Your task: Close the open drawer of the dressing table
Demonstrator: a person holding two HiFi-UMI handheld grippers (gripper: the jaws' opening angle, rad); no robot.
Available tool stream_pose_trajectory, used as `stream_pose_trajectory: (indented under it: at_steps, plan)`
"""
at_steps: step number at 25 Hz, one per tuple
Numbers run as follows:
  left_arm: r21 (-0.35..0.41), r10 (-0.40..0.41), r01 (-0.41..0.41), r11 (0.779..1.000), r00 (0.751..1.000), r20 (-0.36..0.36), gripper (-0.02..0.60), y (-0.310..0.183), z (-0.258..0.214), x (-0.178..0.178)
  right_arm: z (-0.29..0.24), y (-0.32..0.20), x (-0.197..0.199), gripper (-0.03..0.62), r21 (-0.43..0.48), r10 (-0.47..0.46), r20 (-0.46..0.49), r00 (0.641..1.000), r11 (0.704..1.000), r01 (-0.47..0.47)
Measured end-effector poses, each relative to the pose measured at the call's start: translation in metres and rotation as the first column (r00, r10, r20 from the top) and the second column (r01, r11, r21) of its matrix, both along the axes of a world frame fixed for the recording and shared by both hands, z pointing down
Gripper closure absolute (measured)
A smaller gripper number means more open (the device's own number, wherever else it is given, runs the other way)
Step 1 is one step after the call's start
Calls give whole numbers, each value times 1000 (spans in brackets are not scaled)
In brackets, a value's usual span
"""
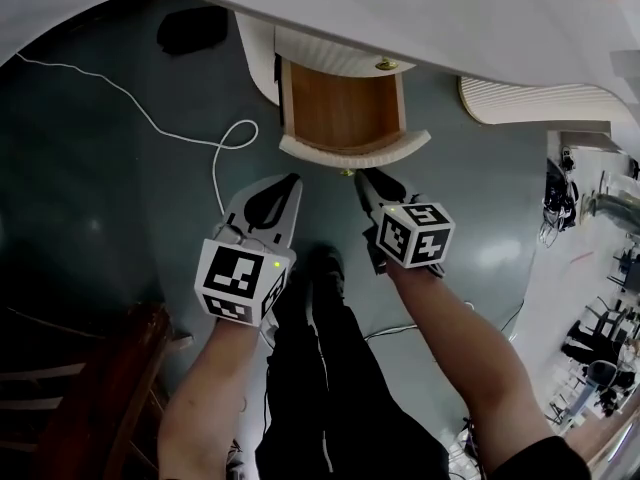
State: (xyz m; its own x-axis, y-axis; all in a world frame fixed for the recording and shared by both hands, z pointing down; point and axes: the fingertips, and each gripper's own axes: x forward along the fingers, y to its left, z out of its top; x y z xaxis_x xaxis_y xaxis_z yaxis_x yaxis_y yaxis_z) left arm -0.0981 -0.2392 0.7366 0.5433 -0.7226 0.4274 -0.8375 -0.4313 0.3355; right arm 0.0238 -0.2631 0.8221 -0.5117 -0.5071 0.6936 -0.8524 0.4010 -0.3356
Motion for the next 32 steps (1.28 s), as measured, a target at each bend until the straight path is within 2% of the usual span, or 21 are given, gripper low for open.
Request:
stream_pose_trajectory:
  at_steps: [4,9,13,17,23,27,32]
  plan:
    - [10,-32,32,999,999,-10,571,-8,-5,8,0,-6,2,543,-5,-45,-8,999,999,45]
    - [45,-40,40,998,999,3,571,-23,-8,11,-3,-28,-4,534,2,-84,-32,996,996,84]
    - [46,-55,55,997,998,7,572,-24,-3,9,-1,-46,-9,540,49,-126,-50,991,990,128]
    - [37,-54,53,998,999,10,572,-23,1,10,-1,-67,-14,553,93,-131,-40,991,987,134]
    - [86,-70,69,994,997,17,572,-33,4,12,-4,-99,-19,548,128,-203,-80,976,969,212]
    - [77,-80,78,994,997,20,572,-22,9,8,-6,-108,-22,549,106,-156,-41,987,982,159]
    - [62,-84,82,995,996,32,572,-16,7,-1,-6,-121,-26,546,98,-118,-44,992,988,121]
